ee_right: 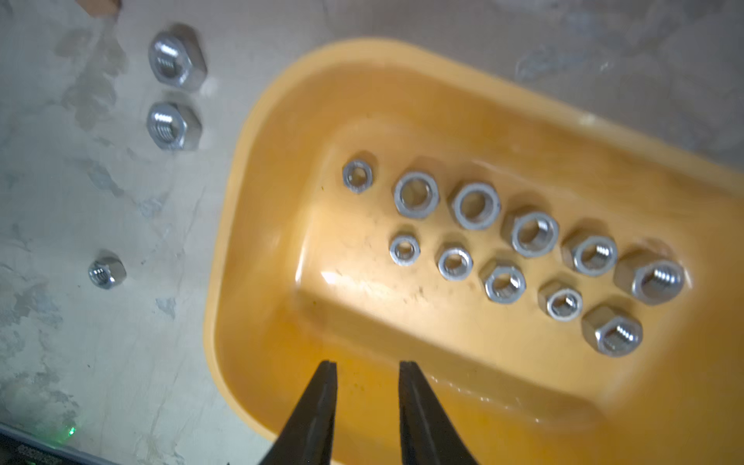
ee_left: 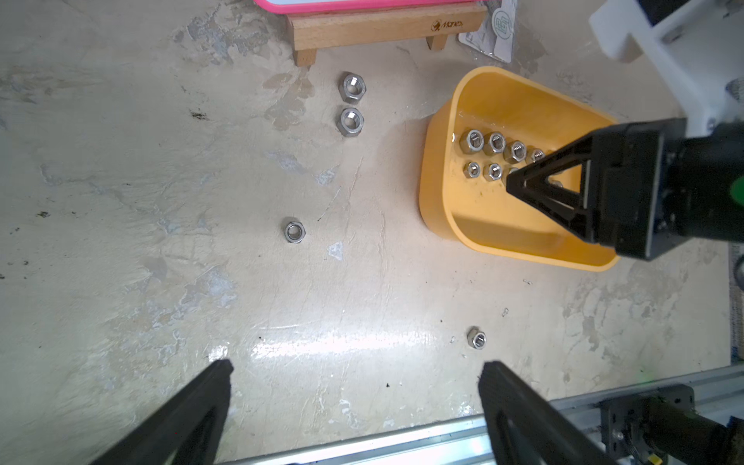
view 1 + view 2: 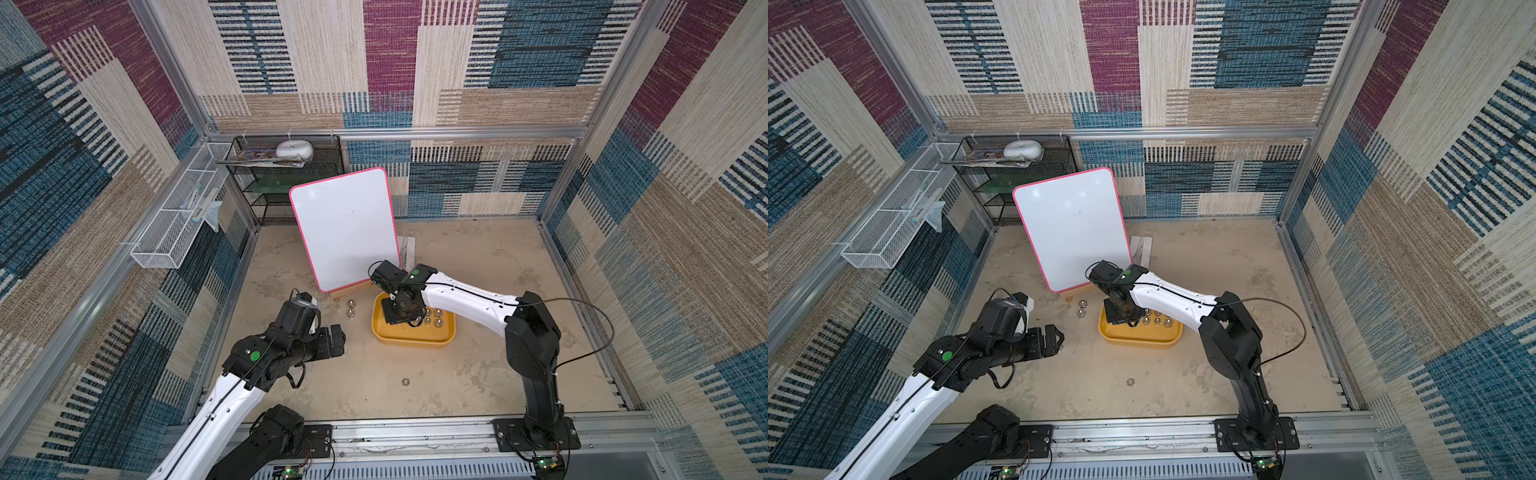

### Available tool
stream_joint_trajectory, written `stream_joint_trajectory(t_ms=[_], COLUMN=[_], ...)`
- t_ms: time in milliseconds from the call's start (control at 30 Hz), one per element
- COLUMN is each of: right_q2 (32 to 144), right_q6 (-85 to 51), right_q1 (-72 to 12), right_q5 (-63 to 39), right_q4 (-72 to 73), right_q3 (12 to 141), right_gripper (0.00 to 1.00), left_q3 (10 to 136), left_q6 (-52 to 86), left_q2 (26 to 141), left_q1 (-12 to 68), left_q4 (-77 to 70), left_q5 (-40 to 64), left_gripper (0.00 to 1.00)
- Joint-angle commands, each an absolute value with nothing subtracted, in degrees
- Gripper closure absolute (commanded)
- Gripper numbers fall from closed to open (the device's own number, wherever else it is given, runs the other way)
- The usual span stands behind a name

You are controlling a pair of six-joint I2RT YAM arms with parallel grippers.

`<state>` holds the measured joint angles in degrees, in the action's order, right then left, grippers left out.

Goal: Put the nuts on the desktop into the storage box
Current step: Place the nut in the storage box, then pick up the nut from the center of the board.

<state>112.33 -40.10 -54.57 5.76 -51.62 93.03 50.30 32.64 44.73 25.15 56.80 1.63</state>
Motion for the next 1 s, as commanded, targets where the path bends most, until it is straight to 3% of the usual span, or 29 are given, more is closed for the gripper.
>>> stream_joint_trajectory(t_ms=[0, 433, 967], right_q2=[109.1, 102.1, 104.5], right_q6=[-45.3, -55.5, -58.4], right_q1=[-56.6, -65.3, -69.7], right_q5=[6.7, 6.4, 2.9], right_q4=[-51.5, -49.3, -43.9], right_q3=[89.0, 76.7, 70.3], right_gripper=[0.68, 0.67, 0.65], left_q3=[49.5, 47.2, 46.0], left_q6=[32.7, 33.8, 31.6], left_q2=[43.8, 43.2, 41.2], left_q1=[25.1, 25.1, 25.1], left_q4=[56.6, 59.5, 66.4], left_q5=[4.5, 24.3, 30.1], left_gripper=[0.0, 0.0, 0.0])
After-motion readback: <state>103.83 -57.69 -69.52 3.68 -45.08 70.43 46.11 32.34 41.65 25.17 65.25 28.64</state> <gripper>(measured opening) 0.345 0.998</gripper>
